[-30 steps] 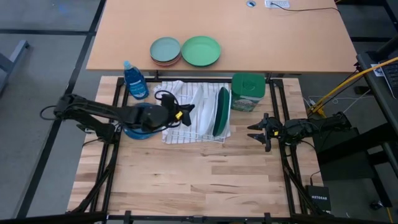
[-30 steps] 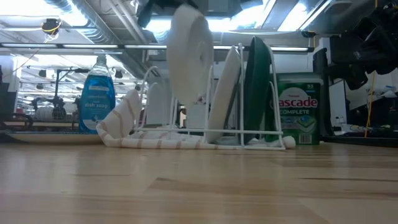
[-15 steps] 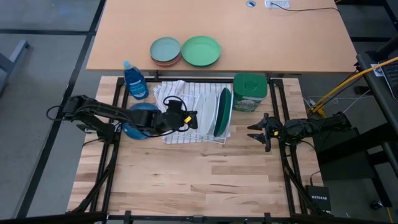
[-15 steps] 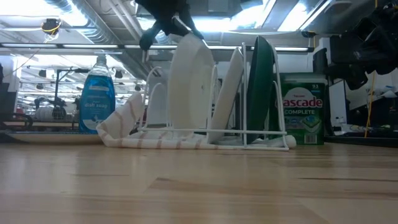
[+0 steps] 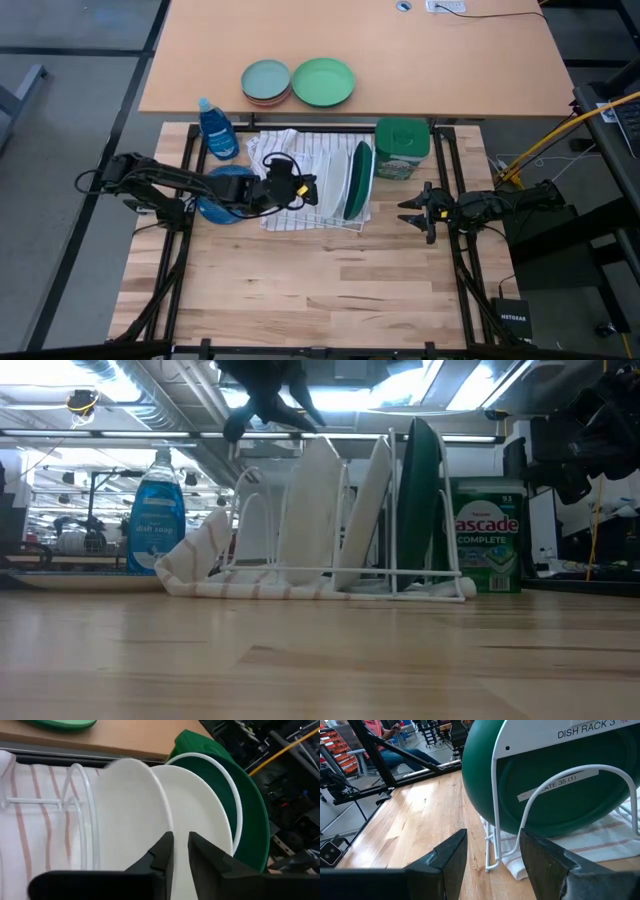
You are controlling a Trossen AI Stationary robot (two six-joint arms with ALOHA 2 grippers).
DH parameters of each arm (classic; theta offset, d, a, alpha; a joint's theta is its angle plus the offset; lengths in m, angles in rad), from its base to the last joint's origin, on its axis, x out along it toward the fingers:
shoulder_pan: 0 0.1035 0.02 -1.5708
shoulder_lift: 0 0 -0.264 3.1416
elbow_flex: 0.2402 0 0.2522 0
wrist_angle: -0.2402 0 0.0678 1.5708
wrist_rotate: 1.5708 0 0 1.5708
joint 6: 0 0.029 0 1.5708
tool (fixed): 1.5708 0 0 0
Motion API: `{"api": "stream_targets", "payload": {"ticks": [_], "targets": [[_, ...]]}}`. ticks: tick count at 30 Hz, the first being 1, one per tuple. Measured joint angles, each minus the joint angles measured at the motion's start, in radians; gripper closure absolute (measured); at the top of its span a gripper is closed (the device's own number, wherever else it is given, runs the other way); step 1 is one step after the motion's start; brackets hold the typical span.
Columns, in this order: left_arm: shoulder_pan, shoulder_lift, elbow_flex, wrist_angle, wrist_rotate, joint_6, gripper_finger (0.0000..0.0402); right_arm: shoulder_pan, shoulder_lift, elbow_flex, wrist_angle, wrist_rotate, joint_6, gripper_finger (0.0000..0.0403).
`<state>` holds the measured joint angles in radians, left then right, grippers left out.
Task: Sort dishes
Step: Put the white plate into the dish rack, then put the blue patterned plate into the dish rack
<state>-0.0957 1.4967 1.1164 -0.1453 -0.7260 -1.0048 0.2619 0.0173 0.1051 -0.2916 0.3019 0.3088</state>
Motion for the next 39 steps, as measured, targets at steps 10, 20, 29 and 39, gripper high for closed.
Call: {"api": "stream_targets", "payload": {"ticks": [10,20,29,39], "targets": [[0.001,-0.007,0.0,0.001,0.002,0.049,0.032,0.0,0.0,0.0,0.0,0.0,0.0,0.0217],[-0.003,-0.102,0.0,-0.026,0.143,0.205,0.0307,0.0,0.0,0.0,0.002,0.0,0.0,0.0217],[-0.06,-0.22,0.0,-0.351,0.458,0.248,0.0311,0.0,0.0,0.0,0.002,0.0,0.0,0.0217],[-0.2,-0.221,0.0,-0.996,0.463,-0.043,0.0311,0.0,0.0,0.0,0.002,0.0,0.0,0.0217]]}}
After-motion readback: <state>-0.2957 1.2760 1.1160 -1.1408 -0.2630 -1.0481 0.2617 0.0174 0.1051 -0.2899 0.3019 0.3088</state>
